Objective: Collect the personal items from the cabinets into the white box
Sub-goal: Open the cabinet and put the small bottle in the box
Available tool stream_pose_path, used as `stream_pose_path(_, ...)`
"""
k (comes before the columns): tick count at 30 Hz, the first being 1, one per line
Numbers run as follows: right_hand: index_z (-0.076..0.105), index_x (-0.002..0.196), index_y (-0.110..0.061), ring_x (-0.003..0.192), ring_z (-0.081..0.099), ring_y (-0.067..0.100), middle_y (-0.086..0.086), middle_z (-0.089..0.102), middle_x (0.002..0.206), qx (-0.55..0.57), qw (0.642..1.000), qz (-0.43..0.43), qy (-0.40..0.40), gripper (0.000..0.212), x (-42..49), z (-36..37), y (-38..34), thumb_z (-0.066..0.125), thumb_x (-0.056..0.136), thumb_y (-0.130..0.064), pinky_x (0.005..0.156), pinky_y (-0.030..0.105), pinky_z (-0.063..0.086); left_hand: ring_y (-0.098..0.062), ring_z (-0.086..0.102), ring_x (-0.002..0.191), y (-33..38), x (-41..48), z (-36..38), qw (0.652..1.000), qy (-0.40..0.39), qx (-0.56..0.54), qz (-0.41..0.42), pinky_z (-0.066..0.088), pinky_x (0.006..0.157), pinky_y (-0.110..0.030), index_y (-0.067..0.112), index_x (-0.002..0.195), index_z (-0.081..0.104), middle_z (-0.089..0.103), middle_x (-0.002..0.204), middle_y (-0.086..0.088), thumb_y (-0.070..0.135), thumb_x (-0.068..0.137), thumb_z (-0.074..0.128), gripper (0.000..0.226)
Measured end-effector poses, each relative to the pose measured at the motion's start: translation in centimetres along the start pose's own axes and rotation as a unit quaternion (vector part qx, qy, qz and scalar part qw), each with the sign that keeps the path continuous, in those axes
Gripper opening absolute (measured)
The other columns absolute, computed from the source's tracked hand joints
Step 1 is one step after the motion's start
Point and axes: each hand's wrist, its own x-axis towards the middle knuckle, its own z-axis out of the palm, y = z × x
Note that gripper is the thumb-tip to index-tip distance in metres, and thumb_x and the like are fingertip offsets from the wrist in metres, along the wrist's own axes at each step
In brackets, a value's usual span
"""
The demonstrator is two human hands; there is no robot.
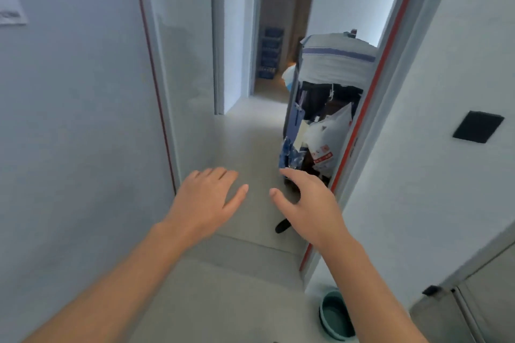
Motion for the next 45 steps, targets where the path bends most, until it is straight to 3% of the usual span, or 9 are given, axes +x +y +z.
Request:
stream_pose_path(7, 0.06, 0.14, -0.021, 0.135, 0.052, 0.016, -0.003, 0.062, 0.141, 0.099, 0.977, -0.132, -0.137, 0.054, -5.2, 7.4, -8.6, 0.067, 0.093, -0.046, 0.108, 0.025, 0.035, -0.026, 0.063, 0.109, -4.7, -17.0, -4.4, 0.974, -0.033, 0.046, -0.218, 0.045, 0.092, -0.036, 0.02, 0.118, 0.063, 0.068, 0.116, -0.002, 0.061, 0.09, 0.015, 0.069)
stream_pose_path(15, 0.058, 0.142, -0.022, 0.137, 0.05, 0.018, -0.001, 0.06, 0.145, 0.154, 0.905, -0.318, -0.236, 0.057, -13.8, 12.0, -27.0, 0.067, 0.093, -0.049, 0.113, 0.031, 0.037, -0.023, 0.066, 0.098, -8.6, -36.8, -14.9, 0.899, 0.072, 0.138, -0.41, 0.047, 0.082, -0.036, 0.025, 0.114, 0.065, 0.069, 0.105, 0.005, 0.056, 0.093, 0.026, 0.055)
stream_pose_path(20, 0.061, 0.138, -0.024, 0.132, 0.054, 0.017, -0.004, 0.063, 0.139, 0.186, 0.875, -0.375, -0.242, 0.052, -21.2, 14.1, -37.1, 0.069, 0.092, -0.047, 0.109, 0.028, 0.037, -0.022, 0.065, 0.092, -11.0, -49.0, -19.3, 0.865, 0.076, 0.148, -0.473, 0.048, 0.08, -0.034, 0.027, 0.113, 0.063, 0.068, 0.106, 0.007, 0.058, 0.095, 0.025, 0.053)
stream_pose_path(24, 0.057, 0.142, -0.029, 0.135, 0.049, 0.011, -0.01, 0.059, 0.143, 0.213, 0.859, -0.374, -0.277, 0.057, -26.2, 16.4, -42.8, 0.064, 0.092, -0.054, 0.111, 0.029, 0.037, -0.018, 0.065, 0.09, -12.6, -56.6, -22.1, 0.845, 0.075, 0.161, -0.504, 0.046, 0.079, -0.032, 0.028, 0.114, 0.064, 0.069, 0.107, 0.01, 0.059, 0.096, 0.022, 0.055)
stream_pose_path(29, 0.051, 0.145, -0.036, 0.137, 0.044, 0.005, -0.017, 0.055, 0.145, 0.242, 0.828, -0.393, -0.318, 0.058, -33.2, 19.4, -50.5, 0.06, 0.092, -0.059, 0.103, 0.02, 0.033, -0.019, 0.065, 0.092, -15.0, -65.8, -26.5, 0.812, 0.089, 0.181, -0.547, 0.044, 0.078, -0.033, 0.028, 0.116, 0.064, 0.069, 0.109, 0.01, 0.06, 0.094, 0.023, 0.057)
stream_pose_path(33, 0.049, 0.147, -0.035, 0.139, 0.043, 0.008, -0.015, 0.053, 0.148, 0.24, 0.809, -0.408, -0.349, 0.06, -36.6, 21.9, -55.2, 0.059, 0.093, -0.06, 0.111, 0.03, 0.037, -0.021, 0.065, 0.096, -16.3, -70.4, -28.4, 0.791, 0.101, 0.177, -0.578, 0.047, 0.083, -0.035, 0.027, 0.119, 0.064, 0.069, 0.114, 0.008, 0.06, 0.094, 0.022, 0.06)
stream_pose_path(37, 0.049, 0.145, -0.037, 0.136, 0.047, 0.009, -0.015, 0.054, 0.146, 0.252, 0.789, -0.426, -0.363, 0.061, -38.7, 25.0, -60.5, 0.057, 0.091, -0.064, 0.111, 0.035, 0.039, -0.019, 0.064, 0.1, -18.6, -74.3, -29.4, 0.769, 0.094, 0.18, -0.606, 0.047, 0.087, -0.036, 0.026, 0.125, 0.062, 0.068, 0.117, 0.007, 0.058, 0.098, 0.027, 0.055)
stream_pose_path(45, 0.053, 0.143, -0.039, 0.135, 0.047, 0.008, -0.017, 0.055, 0.144, 0.296, 0.739, -0.445, -0.41, 0.057, -40.2, 32.6, -72.5, 0.062, 0.09, -0.06, 0.101, 0.022, 0.035, -0.019, 0.064, 0.101, -26.6, -79.7, -33.3, 0.717, 0.076, 0.223, -0.656, 0.047, 0.084, -0.035, 0.027, 0.128, 0.059, 0.065, 0.124, 0.006, 0.06, 0.096, 0.022, 0.059)
